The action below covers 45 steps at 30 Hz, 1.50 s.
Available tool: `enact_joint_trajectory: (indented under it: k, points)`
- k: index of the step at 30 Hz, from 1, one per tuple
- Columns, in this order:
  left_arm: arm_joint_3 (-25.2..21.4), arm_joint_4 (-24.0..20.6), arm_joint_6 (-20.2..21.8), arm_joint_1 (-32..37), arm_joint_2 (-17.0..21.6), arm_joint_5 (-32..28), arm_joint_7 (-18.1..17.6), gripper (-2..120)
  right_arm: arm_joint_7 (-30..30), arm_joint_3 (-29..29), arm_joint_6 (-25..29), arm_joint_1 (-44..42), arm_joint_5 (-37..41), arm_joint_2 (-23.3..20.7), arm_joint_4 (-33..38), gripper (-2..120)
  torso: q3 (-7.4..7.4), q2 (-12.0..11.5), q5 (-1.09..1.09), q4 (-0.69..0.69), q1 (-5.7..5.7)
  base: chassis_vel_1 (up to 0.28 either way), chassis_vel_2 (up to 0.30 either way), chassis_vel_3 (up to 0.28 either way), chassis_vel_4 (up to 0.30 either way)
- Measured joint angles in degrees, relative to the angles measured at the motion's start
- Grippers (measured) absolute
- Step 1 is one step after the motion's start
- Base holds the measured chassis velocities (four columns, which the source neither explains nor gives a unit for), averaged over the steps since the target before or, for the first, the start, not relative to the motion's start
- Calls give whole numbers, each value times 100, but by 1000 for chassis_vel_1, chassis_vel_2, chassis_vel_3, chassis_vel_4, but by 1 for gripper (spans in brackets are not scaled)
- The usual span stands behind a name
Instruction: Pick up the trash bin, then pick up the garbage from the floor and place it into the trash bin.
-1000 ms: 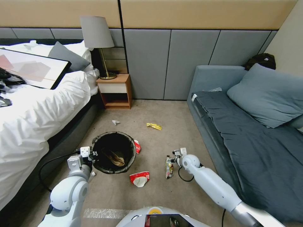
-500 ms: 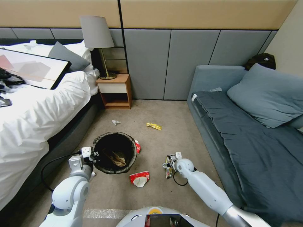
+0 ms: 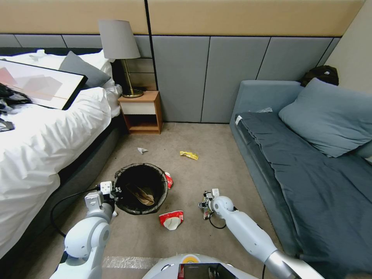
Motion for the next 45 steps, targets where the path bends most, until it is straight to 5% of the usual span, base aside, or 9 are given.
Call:
enact_joint_trajectory:
  k: [11, 30, 45]
  points:
    - [10, 70, 0, -50, -12, 70, -11, 0, -76, 50, 87, 31, -116, -12, -223, 0, 0, 0, 1, 0, 0, 0, 0, 0, 0]
    - [30, 155, 0, -116, 22, 80, -22, 0, 129, -7, 146, 28, -84, -64, 39, 0, 0, 0, 1, 1, 0, 0, 0, 0, 0]
    - [-25, 147, 0, -147, 73, 8, -66, 0, 1105, 395, -101, -268, 1029, -1482, 2591, 0, 0, 0, 1, 0, 0, 0, 0, 0, 0]
